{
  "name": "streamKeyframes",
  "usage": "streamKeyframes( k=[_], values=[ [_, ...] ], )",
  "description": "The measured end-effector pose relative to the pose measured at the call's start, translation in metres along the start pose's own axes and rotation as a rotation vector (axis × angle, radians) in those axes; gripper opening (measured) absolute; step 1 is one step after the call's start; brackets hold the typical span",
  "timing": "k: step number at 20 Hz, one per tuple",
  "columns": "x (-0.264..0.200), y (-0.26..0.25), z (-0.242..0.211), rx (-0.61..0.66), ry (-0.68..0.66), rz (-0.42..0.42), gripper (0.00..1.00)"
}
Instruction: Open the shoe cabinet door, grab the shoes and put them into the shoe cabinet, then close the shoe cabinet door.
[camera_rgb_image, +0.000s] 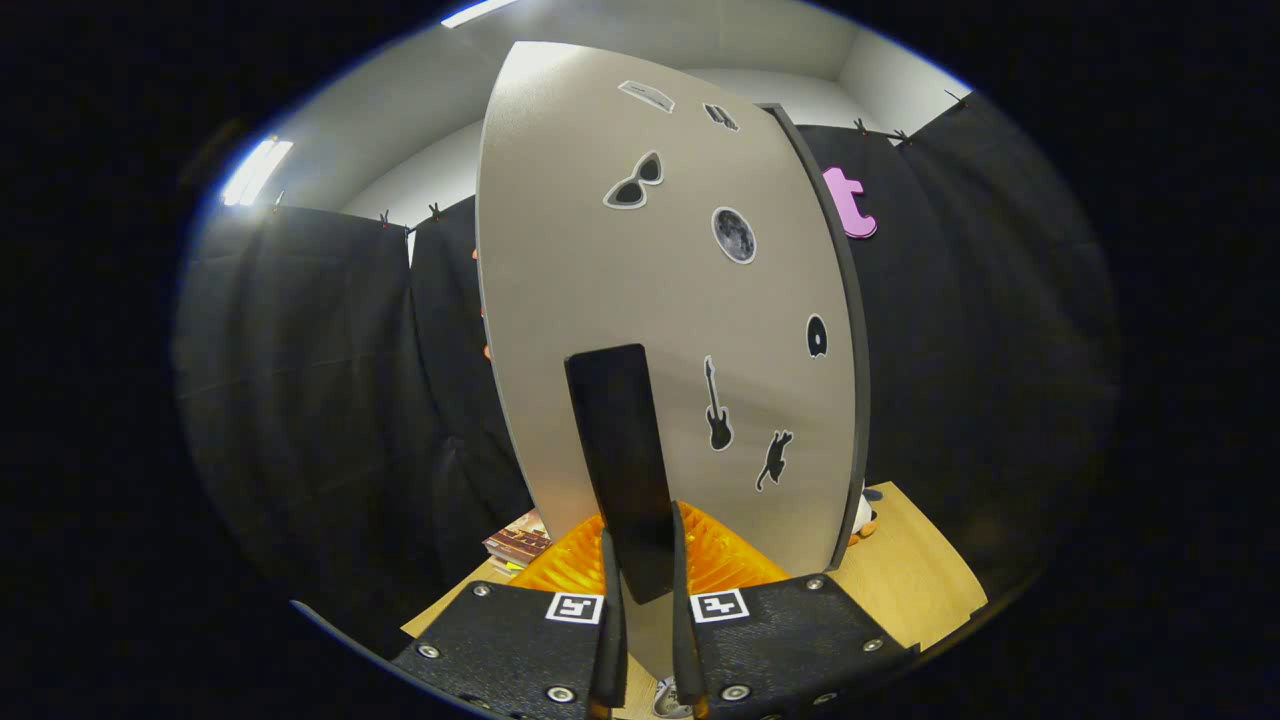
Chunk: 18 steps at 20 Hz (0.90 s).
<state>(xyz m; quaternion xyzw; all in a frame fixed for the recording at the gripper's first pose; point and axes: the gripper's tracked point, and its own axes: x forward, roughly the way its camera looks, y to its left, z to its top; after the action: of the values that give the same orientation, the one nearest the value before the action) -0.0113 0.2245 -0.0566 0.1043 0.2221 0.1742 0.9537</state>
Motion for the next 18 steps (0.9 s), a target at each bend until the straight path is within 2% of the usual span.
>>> streamKeyframes(
  k=[10,15,18],
  values=[
    [-0.017,-0.025,0.004,0.005,-0.028,-0.057,0.17],
    [-0.022,-0.045,0.005,-0.009,-0.041,-0.122,0.17],
    [-0.028,-0.055,0.007,0.029,-0.051,-0.154,0.17]
  ],
)
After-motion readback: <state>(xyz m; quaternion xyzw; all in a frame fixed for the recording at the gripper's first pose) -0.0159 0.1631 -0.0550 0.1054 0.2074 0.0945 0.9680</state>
